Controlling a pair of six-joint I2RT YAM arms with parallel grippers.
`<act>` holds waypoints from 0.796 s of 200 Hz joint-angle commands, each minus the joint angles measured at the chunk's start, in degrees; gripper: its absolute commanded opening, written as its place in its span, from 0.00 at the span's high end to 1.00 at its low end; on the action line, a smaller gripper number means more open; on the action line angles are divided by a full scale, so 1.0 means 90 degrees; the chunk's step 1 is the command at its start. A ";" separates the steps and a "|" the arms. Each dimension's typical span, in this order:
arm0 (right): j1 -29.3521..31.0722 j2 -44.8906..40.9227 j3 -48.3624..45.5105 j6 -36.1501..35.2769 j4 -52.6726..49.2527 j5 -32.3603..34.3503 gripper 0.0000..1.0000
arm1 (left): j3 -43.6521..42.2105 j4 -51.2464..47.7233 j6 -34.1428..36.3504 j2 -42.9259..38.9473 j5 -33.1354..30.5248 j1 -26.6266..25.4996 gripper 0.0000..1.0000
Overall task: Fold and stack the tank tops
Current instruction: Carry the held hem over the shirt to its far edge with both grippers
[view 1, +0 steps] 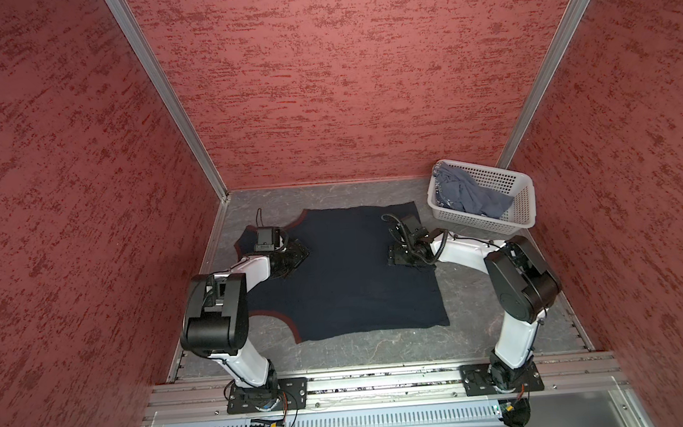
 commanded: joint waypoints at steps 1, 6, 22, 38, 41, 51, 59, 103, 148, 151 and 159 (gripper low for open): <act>0.0101 -0.0040 -0.0122 -0.0058 0.0066 -0.0414 0.16 | -0.0436 -0.0446 0.0063 -0.0241 -0.0379 0.0162 0.14; 0.0127 -0.0050 -0.0106 -0.0059 0.0066 -0.0425 0.16 | -0.0491 -0.0450 0.0084 -0.0317 -0.0399 0.0196 0.13; 0.0185 -0.0113 -0.0059 -0.0021 0.0046 -0.0415 0.16 | -0.0616 -0.0559 0.0109 -0.0543 -0.0433 0.0369 0.14; 0.0190 -0.0221 0.0044 -0.0028 0.0030 -0.0431 0.16 | -0.0548 -0.0650 0.0139 -0.0731 -0.0326 0.0564 0.13; 0.0194 -0.0244 0.0073 -0.0048 0.0014 -0.0410 0.16 | -0.0505 -0.0697 0.0145 -0.0772 -0.0314 0.0600 0.14; 0.0188 -0.0328 0.0276 -0.0151 -0.0112 -0.0268 0.16 | -0.0298 -0.0836 0.0194 -0.0899 -0.0329 0.0643 0.14; 0.0186 -0.0351 0.0536 -0.0313 -0.0274 -0.0048 0.13 | -0.0110 -0.0902 0.0236 -0.1001 -0.0358 0.0631 0.15; -0.0140 -0.0465 0.1647 -0.0917 -0.0583 0.0786 0.12 | 0.1473 -0.1161 0.0382 -0.0450 -0.0431 0.0580 0.16; -0.0514 -0.0178 0.2460 -0.0938 -0.0659 0.0726 0.12 | 0.3783 -0.1813 0.0789 0.1470 -0.0757 0.0349 0.18; -0.0523 -0.0172 0.2481 -0.0938 -0.0643 0.0722 0.12 | 0.3928 -0.1845 0.0802 0.1578 -0.0762 0.0340 0.19; -0.0545 -0.0157 0.2517 -0.0943 -0.0601 0.0693 0.12 | 0.4319 -0.1917 0.0883 0.1914 -0.0757 0.0310 0.20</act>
